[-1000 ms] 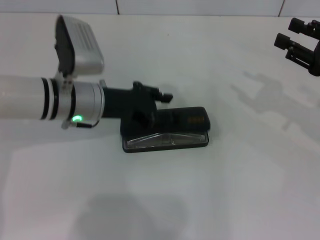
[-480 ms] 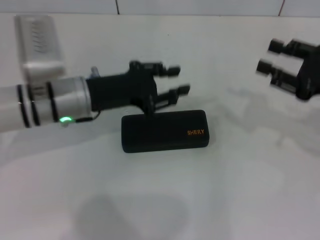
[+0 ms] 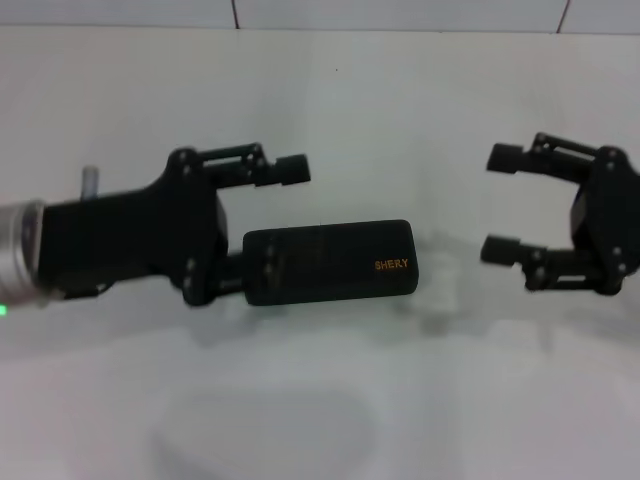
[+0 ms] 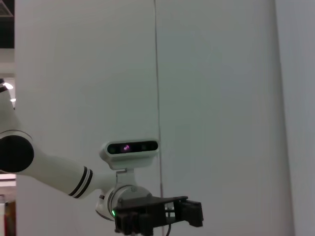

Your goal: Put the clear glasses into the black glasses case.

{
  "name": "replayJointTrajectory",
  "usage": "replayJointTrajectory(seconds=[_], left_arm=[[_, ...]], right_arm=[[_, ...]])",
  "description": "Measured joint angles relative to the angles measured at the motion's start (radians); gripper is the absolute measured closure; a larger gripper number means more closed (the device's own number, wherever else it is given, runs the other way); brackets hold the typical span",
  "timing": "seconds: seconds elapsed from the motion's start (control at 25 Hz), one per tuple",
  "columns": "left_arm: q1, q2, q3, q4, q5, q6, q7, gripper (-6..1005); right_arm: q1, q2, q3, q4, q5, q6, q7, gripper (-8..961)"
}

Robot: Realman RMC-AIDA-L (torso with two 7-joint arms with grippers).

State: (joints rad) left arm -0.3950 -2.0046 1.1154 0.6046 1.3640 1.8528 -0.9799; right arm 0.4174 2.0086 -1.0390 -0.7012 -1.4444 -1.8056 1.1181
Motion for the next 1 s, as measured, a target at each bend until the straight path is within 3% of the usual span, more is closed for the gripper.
replayJointTrajectory(seconds=[0.32,0.56,1.0], left_arm=[[0.038,-0.023,-0.002,-0.003,0.06,-0.003,0.054,357],[0.041,-0.025,-0.002,-0.01,0.064,-0.005,0.067,158],[0.042,-0.027,-0.002,-0.011,0.066,-0.006,0.07,152]], right_arm=[[0.042,0.004,-0.036,0.026,-0.05,0.003,-0.001,127],[0.04,0.005,-0.036,0.03,-0.054,0.009,-0.034,65],[0.037,0.006,-0.036,0.043,-0.054,0.009,-0.06,65]])
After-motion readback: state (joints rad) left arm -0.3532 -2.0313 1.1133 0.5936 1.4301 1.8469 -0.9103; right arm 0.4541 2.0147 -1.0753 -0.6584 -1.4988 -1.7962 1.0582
